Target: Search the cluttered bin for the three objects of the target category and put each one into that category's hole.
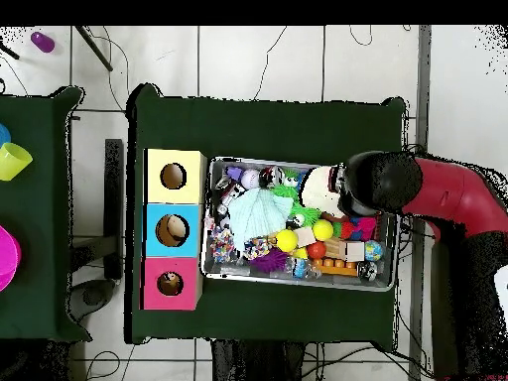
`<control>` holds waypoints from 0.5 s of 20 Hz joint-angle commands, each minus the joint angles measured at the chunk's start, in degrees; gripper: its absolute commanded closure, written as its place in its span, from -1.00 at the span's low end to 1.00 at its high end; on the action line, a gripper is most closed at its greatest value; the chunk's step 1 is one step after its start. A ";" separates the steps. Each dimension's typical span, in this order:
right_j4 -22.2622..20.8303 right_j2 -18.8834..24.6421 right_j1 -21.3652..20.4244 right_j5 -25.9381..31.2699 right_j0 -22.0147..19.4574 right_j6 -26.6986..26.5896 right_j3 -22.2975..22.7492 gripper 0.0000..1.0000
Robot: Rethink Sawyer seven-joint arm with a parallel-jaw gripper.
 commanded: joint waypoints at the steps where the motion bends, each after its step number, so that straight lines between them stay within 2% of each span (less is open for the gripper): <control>1: -3.37 5.25 0.82 0.94 -2.16 -15.10 0.53 -1.00; 5: -3.97 13.62 -1.33 -3.31 -9.35 -30.94 6.23 -1.00; 6: -4.12 15.71 -1.87 -4.37 -11.15 -34.90 7.65 1.00; 10: -4.71 16.83 -1.71 -3.68 -12.04 -34.29 7.79 1.00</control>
